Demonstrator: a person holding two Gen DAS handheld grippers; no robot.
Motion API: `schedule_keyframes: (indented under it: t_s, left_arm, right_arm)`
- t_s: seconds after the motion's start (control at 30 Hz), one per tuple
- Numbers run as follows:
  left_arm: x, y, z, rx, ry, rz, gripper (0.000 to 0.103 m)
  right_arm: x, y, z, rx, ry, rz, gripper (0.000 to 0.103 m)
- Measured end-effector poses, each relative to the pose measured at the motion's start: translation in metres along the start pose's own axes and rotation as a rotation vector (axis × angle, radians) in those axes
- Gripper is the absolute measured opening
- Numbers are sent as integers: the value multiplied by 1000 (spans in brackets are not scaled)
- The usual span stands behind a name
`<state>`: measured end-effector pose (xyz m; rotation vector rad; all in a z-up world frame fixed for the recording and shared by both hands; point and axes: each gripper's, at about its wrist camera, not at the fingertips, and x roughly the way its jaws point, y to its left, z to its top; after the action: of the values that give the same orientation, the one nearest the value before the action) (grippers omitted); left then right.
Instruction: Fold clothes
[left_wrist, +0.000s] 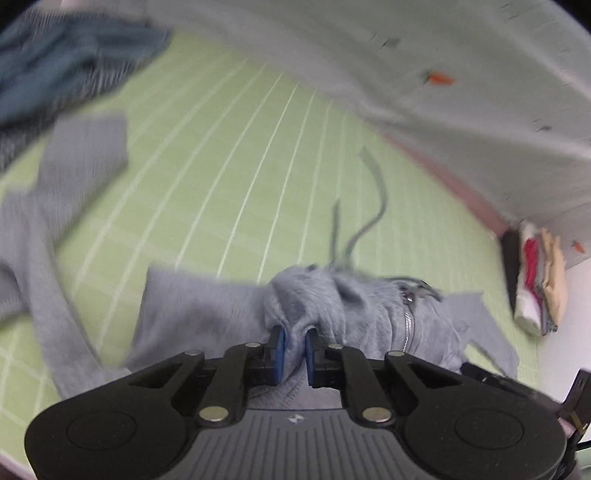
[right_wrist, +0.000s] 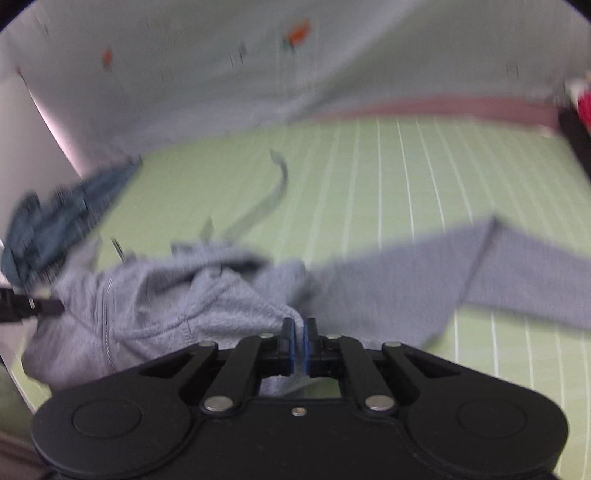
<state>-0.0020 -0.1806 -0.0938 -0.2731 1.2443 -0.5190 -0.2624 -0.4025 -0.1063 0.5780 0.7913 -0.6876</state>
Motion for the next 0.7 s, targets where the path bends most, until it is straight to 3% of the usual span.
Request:
schedule_keyframes:
  t_s: [0.1,0.17,0.33,0.43,0.53,0.6,0.7]
  left_arm:
    - [4,7,-7,-35,10,0,16]
    - [-3,3,-6,-21,-21,7,18]
    - [-23,-5,7,-21,-99,8,33]
    - [-40,-3,19,-62,-169,-18,39]
    - [-43,-2,38,-89,-231,-5,57]
    - [-29,0,52,-83,-210,22,61]
    - [10,5,67,-86,-107,46,61]
  right_arm:
    - [19,3,-30,3,87,-24,5]
    - [16,6,-29,12,79,-31,7]
    - [-3,-4,-2,54,1,-24,24]
    - [-8,-10,22,112,-65,-2,28]
    - [1,-8,48,133,-101,13,32]
    - [18,-2,65,125,-96,9,34]
    - [51,8,82,128,-51,27,40]
